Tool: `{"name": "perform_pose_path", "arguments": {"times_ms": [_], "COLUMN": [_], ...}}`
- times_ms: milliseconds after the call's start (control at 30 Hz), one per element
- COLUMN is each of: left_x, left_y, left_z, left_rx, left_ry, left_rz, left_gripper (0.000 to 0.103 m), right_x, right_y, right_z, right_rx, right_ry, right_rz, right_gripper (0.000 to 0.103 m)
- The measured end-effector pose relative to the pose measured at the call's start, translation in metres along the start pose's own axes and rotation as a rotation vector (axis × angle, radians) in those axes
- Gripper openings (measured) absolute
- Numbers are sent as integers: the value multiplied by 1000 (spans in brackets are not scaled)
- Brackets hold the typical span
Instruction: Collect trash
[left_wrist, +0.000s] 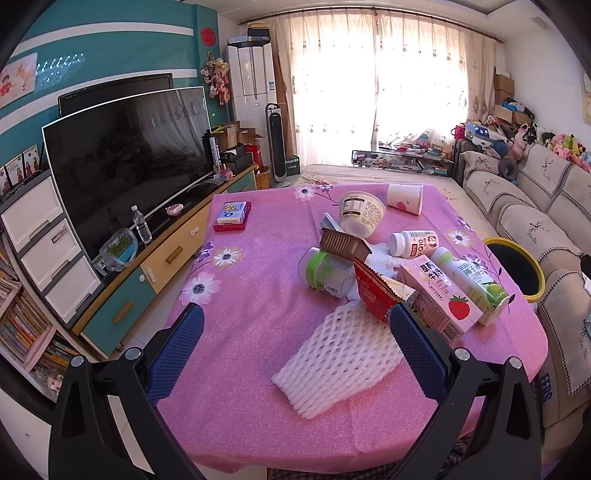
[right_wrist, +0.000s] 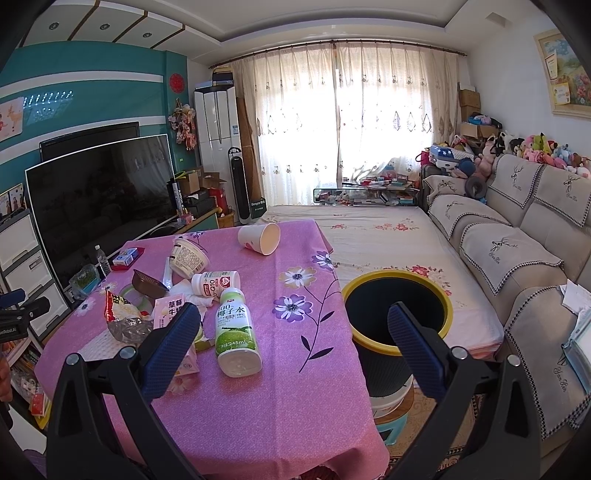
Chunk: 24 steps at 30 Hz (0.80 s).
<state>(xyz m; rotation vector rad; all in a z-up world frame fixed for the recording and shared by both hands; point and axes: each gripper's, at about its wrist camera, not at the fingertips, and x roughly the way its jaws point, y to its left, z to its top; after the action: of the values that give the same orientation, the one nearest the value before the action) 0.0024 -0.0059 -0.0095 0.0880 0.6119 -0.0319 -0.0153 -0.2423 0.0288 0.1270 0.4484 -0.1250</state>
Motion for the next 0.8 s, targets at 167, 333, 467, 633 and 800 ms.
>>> {"name": "perform_pose_path", "arguments": {"times_ms": [167, 333, 467, 633, 800], "left_x": [0, 4, 9, 16, 36], "left_y": [-1, -2, 2, 9, 17], "left_z": [-2, -3, -1, 2, 19], "left_rx": [2, 7, -7, -27, -16], "left_ry": [1, 16, 33, 27, 17], "left_rz": [0, -10, -28, -30, -6], "left_gripper": [99, 99, 99, 99, 99], "right_x": [0, 0, 0, 4, 19], "right_y": [-1, -1, -1, 0, 1], "right_z": [0, 0, 0, -2, 6], "right_rx": [2, 0, 1, -4, -25], "right_ry": [1, 1, 2, 12, 21], "right_rz": [1, 1, 0, 8, 94], "right_gripper": [97, 97, 97, 97, 97]}}
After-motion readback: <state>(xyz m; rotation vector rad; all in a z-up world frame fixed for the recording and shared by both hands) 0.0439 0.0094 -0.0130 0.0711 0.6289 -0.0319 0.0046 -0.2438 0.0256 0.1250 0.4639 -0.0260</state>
